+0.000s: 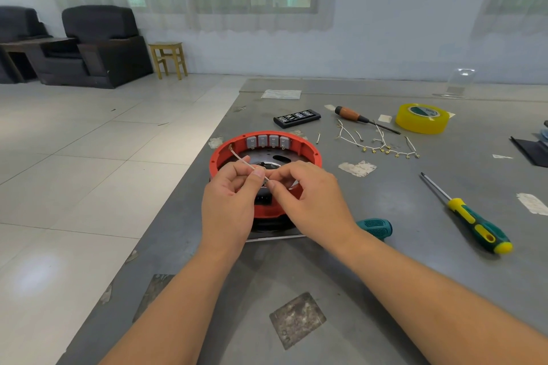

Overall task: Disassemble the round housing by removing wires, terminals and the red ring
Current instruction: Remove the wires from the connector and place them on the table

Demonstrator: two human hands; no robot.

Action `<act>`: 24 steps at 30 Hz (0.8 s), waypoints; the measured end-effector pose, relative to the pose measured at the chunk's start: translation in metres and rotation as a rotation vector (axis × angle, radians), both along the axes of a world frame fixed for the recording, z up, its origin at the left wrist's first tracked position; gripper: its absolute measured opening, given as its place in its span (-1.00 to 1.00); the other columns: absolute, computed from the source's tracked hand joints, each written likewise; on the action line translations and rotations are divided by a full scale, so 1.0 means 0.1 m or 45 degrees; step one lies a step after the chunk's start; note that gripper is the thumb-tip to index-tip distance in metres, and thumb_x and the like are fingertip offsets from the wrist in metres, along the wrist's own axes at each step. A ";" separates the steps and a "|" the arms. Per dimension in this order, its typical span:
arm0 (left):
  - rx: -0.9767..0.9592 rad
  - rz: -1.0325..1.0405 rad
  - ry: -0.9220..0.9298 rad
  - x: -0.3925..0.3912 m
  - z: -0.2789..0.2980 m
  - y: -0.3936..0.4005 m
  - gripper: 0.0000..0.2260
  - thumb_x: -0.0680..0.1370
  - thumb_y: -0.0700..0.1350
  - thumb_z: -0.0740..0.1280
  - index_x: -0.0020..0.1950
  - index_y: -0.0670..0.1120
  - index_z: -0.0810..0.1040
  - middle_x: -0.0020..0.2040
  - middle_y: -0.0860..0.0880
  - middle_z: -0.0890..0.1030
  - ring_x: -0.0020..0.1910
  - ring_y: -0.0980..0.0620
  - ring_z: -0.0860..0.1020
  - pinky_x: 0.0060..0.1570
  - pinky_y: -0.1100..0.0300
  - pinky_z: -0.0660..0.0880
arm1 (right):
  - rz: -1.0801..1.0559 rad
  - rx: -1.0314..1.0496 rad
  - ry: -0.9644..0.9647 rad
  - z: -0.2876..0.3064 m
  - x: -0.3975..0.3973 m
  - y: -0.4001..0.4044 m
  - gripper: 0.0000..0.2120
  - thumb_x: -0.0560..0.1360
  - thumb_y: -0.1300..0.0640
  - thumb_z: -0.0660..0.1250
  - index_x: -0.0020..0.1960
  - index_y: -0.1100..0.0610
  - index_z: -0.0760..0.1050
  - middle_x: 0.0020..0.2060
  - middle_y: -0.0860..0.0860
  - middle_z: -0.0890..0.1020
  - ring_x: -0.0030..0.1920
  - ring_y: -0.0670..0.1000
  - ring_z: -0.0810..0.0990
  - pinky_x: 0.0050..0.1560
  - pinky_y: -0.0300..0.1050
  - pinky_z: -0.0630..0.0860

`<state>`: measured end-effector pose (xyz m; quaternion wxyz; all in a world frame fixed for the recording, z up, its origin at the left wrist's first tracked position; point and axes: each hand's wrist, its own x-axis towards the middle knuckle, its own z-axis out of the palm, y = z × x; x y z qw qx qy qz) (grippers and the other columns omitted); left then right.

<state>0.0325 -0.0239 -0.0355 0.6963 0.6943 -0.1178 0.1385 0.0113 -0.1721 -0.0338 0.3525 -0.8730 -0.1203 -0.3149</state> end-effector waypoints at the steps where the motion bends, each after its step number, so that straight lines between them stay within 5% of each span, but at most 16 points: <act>1: 0.007 -0.001 0.002 0.00 0.00 0.00 -0.87 0.64 -0.14 0.40 -0.09 -0.10 0.66 -0.11 0.20 0.74 0.28 0.28 0.57 0.20 0.27 0.46 | -0.001 0.002 0.001 0.00 0.00 0.00 -0.94 0.55 -0.04 0.37 -0.04 -0.09 0.61 -0.11 -0.24 0.66 -0.05 -0.17 0.57 0.04 0.00 0.56; 4: 0.075 0.014 -0.034 0.02 -0.03 -0.01 -0.89 0.64 -0.10 0.40 -0.08 -0.04 0.63 -0.05 0.11 0.73 0.15 0.28 0.61 0.06 0.27 0.50 | 0.002 -0.026 0.001 0.02 0.02 -0.02 -0.95 0.53 0.00 0.37 -0.10 -0.07 0.59 -0.17 -0.21 0.64 -0.09 -0.13 0.57 -0.02 -0.02 0.56; 7: 0.285 0.022 -0.106 0.03 -0.05 0.00 -0.89 0.63 0.08 0.36 -0.01 0.09 0.62 -0.04 0.17 0.69 0.10 0.09 0.62 0.10 0.00 0.57 | 0.018 0.114 0.031 0.08 0.05 -0.08 -0.93 0.48 0.00 0.37 -0.17 -0.04 0.58 -0.27 -0.17 0.63 -0.20 -0.11 0.59 -0.17 -0.24 0.52; 9: 0.506 0.056 -0.218 0.04 -0.09 0.02 -0.85 0.60 0.13 0.30 0.00 0.13 0.63 -0.04 0.27 0.64 0.24 0.25 0.51 0.30 -0.06 0.45 | -0.021 0.280 0.082 0.14 0.10 -0.18 -0.93 0.46 0.03 0.39 -0.20 -0.03 0.59 -0.31 -0.15 0.64 -0.30 -0.15 0.59 -0.25 -0.36 0.46; 11: 0.748 0.115 -0.357 0.07 -0.12 0.03 -0.84 0.58 0.13 0.29 -0.01 0.14 0.65 -0.01 0.38 0.57 0.31 0.48 0.32 0.42 0.08 0.18 | -0.134 0.398 0.159 0.20 0.20 -0.35 -0.93 0.43 0.05 0.40 -0.23 -0.03 0.60 -0.32 -0.16 0.65 -0.33 -0.19 0.57 -0.28 -0.36 0.45; 14: 0.959 0.125 -0.396 0.11 -0.13 0.02 -0.77 0.55 0.20 0.27 -0.01 0.15 0.67 0.02 0.30 0.62 0.38 0.30 0.36 0.40 0.21 0.02 | -0.272 0.613 0.381 0.29 0.47 -0.65 -0.92 0.42 0.09 0.38 -0.24 0.04 0.60 -0.36 -0.09 0.69 -0.34 -0.12 0.60 -0.29 -0.22 0.51; 19: 0.983 0.182 -0.412 0.12 -0.19 -0.08 -0.76 0.58 0.21 0.27 -0.04 0.13 0.65 -0.01 0.25 0.66 0.30 0.16 0.43 0.35 0.16 0.08 | -0.468 0.794 0.862 0.27 1.06 -1.05 -0.91 0.51 0.22 0.34 -0.17 0.13 0.50 -0.36 0.07 0.59 -0.46 -0.01 0.43 -0.42 -0.21 0.31; 24: 0.973 0.203 -0.457 0.18 -0.27 -0.08 -0.76 0.61 0.23 0.22 -0.03 0.17 0.62 0.00 0.29 0.63 0.26 0.17 0.41 0.38 0.24 0.03 | -0.618 0.905 1.113 0.18 1.58 -1.25 -0.86 0.56 0.27 0.31 -0.18 0.21 0.50 -0.38 0.07 0.59 -0.45 -0.03 0.51 -0.49 -0.25 0.44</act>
